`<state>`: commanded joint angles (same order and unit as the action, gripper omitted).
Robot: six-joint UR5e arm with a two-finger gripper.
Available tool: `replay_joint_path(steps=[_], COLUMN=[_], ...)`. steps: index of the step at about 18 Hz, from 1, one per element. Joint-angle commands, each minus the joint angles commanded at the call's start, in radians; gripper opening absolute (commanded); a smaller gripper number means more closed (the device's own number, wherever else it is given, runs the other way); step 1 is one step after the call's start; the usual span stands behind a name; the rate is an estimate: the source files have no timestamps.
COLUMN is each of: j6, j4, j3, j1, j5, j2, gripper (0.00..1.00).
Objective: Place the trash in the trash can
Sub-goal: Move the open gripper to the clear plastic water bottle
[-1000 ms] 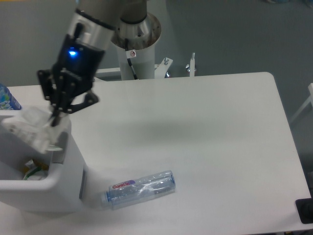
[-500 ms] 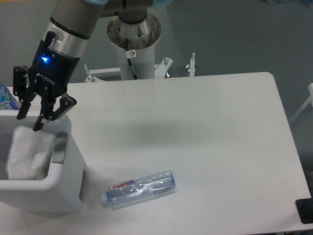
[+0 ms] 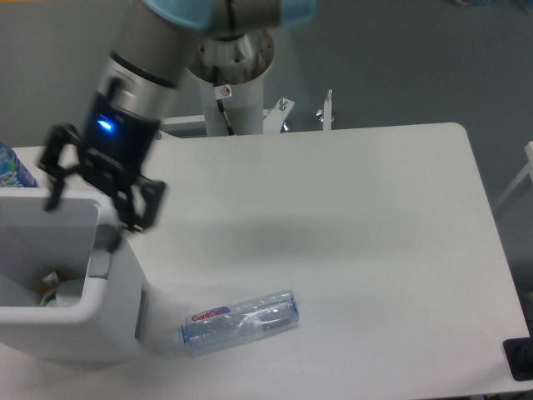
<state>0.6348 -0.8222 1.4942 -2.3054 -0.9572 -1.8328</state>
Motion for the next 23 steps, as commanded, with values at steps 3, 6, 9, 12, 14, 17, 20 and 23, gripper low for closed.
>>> replay_joint_path(steps=[3,6,9,12,14,17,20,23], j6=[0.106,0.251,0.305,0.364,0.390,0.414,0.416,0.416], j4=[0.000,-0.003,-0.009,-0.008,-0.008,-0.008,-0.008,-0.008], j3=[-0.037,-0.055,-0.035,0.015,0.044,0.063,0.069,0.064], j1=[-0.022,-0.029,-0.031,-0.023,-0.003,0.037,0.060,0.083], j5=[-0.116,-0.204,-0.209,-0.253,-0.313,-0.348,-0.350,-0.370], j2=[-0.086,-0.166,-0.198,-0.229,-0.236,-0.256,-0.285,-0.316], gripper=[1.00,1.00,1.00,1.00,1.00,1.00,1.00,1.00])
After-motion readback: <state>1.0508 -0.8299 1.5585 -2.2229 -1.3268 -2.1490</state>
